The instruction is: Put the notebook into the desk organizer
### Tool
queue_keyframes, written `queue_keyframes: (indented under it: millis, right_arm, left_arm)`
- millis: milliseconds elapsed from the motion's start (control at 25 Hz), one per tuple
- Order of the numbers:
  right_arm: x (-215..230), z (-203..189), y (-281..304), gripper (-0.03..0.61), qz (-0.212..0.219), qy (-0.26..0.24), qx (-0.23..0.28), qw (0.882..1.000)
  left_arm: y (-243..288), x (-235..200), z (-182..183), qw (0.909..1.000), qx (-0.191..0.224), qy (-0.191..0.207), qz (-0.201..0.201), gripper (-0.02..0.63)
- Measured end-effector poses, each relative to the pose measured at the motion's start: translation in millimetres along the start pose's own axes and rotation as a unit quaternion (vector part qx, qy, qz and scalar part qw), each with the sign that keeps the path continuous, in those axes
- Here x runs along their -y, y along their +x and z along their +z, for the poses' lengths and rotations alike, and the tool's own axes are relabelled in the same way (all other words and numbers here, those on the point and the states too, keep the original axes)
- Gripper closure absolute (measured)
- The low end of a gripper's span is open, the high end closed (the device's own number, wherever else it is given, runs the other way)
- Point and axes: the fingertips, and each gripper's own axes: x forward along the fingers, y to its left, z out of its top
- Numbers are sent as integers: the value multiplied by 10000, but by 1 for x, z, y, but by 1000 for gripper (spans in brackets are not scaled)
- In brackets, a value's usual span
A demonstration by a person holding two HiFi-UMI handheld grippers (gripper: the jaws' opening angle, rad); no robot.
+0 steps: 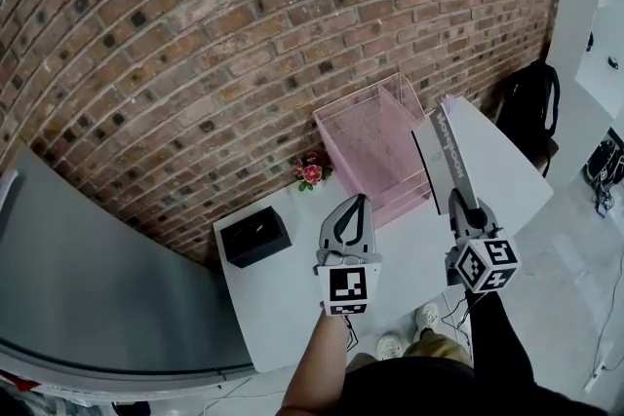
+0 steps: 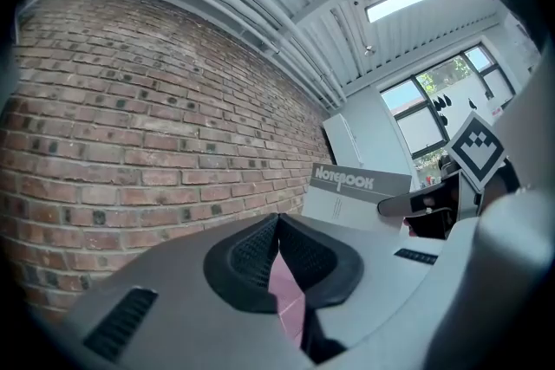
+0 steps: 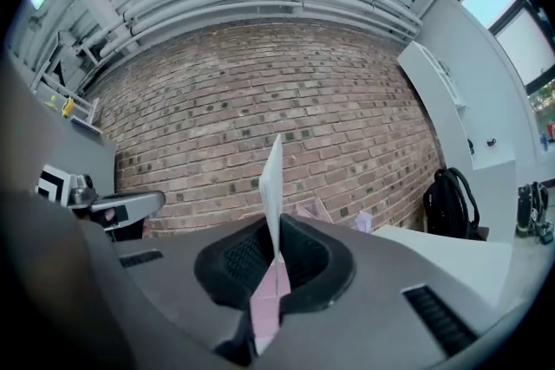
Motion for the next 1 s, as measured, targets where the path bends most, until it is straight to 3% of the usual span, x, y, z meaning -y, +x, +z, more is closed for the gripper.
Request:
queue_keyframes:
  millis: [320, 640, 1000]
  right_arm:
    - [10, -35, 1, 552, 77, 882, -374, 9954]
    - [11, -76, -7, 552, 33, 1390, -763, 9873]
    - [23, -94, -23, 552, -124, 2144, -744, 9738]
  left_arm:
    - [5, 5, -5, 10000, -80, 8, -54, 598]
    - [2, 9, -7, 9999, -72, 13, -113, 598]
    - [-1, 11, -8, 9999, -85, -56, -97, 598]
